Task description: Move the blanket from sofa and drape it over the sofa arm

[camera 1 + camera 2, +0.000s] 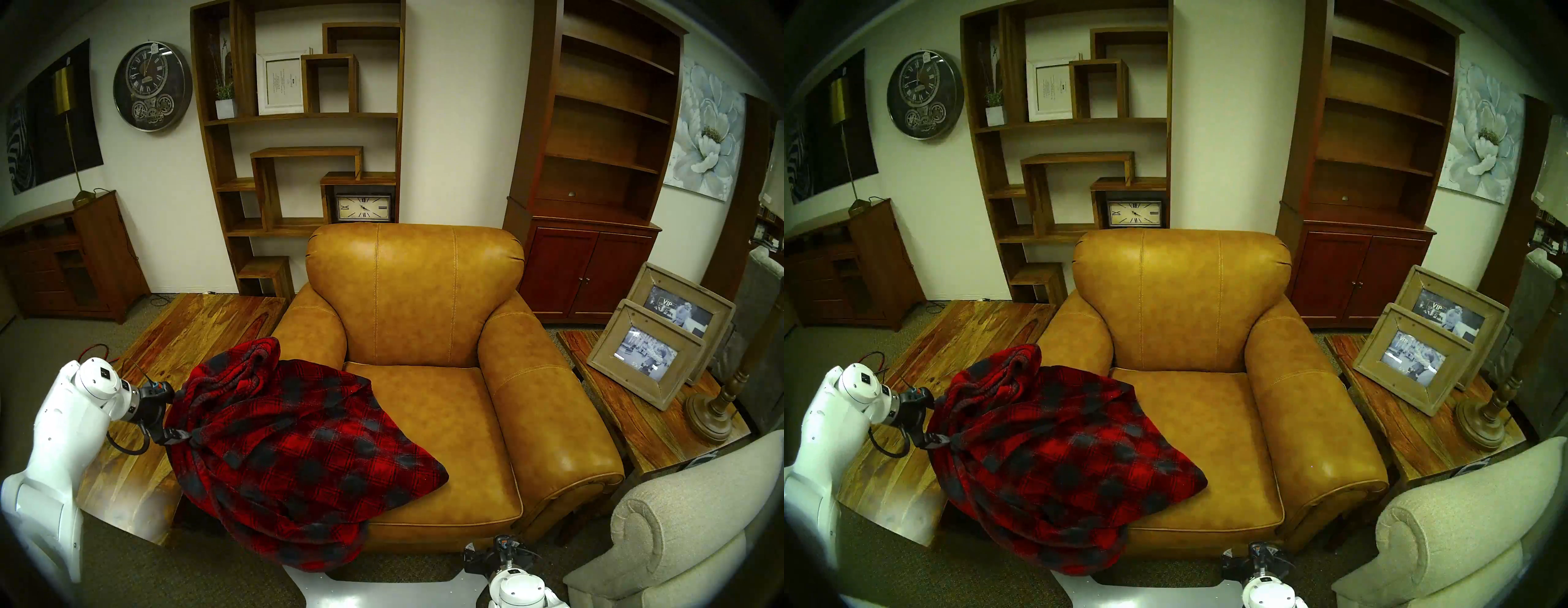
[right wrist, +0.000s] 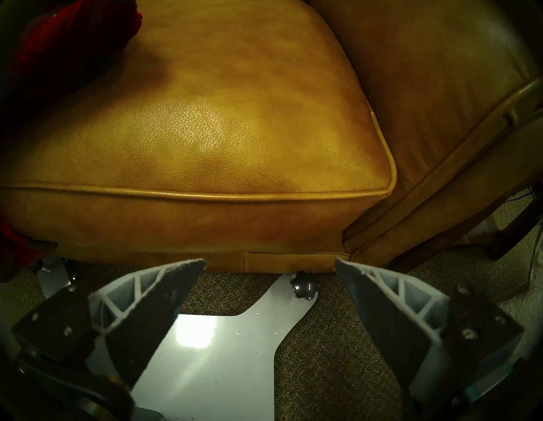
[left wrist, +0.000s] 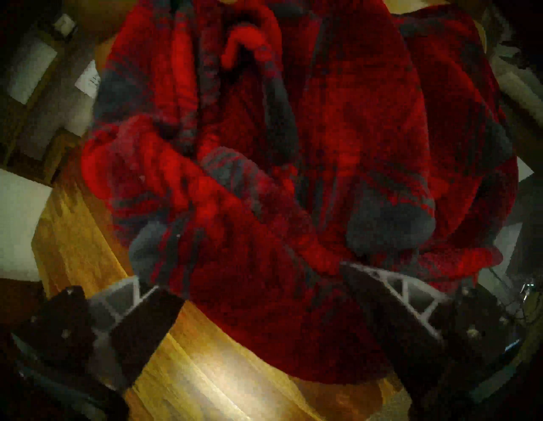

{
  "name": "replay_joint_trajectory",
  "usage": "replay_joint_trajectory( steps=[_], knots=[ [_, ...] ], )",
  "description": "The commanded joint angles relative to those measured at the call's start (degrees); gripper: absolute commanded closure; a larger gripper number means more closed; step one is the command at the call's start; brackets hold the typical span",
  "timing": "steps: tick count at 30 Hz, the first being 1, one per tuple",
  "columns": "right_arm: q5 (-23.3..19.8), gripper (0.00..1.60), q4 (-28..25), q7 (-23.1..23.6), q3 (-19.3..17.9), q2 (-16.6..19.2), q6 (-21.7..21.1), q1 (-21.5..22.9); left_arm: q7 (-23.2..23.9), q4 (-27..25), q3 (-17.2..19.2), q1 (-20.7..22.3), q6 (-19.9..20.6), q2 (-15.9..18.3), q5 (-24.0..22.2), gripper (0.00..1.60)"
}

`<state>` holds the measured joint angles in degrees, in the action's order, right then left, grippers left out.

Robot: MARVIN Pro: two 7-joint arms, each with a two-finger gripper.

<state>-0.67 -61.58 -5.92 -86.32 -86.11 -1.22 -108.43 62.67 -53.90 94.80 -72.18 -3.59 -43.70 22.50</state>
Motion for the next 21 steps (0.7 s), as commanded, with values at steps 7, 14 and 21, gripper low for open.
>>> replay_joint_trajectory(
  steps=[7, 14, 21],
  knots=[
    [0.0, 0.00, -0.3, 0.0, 0.0, 0.1, 0.1, 0.6, 6.9, -5.3, 11.4, -6.7, -3.1, 7.9, -6.4, 0.00],
    [0.0, 0.00, -0.2, 0.0, 0.0, 0.1, 0.1, 0.6, 13.2, -4.6, 13.7, -12.2, -3.8, 4.7, -9.8, 0.00],
    [0.0, 0.00, 0.0, 0.0, 0.0, 0.1, 0.1, 0.7, 18.6, -3.8, 13.8, -17.1, -4.5, -1.1, -13.7, 0.00]
  ],
)
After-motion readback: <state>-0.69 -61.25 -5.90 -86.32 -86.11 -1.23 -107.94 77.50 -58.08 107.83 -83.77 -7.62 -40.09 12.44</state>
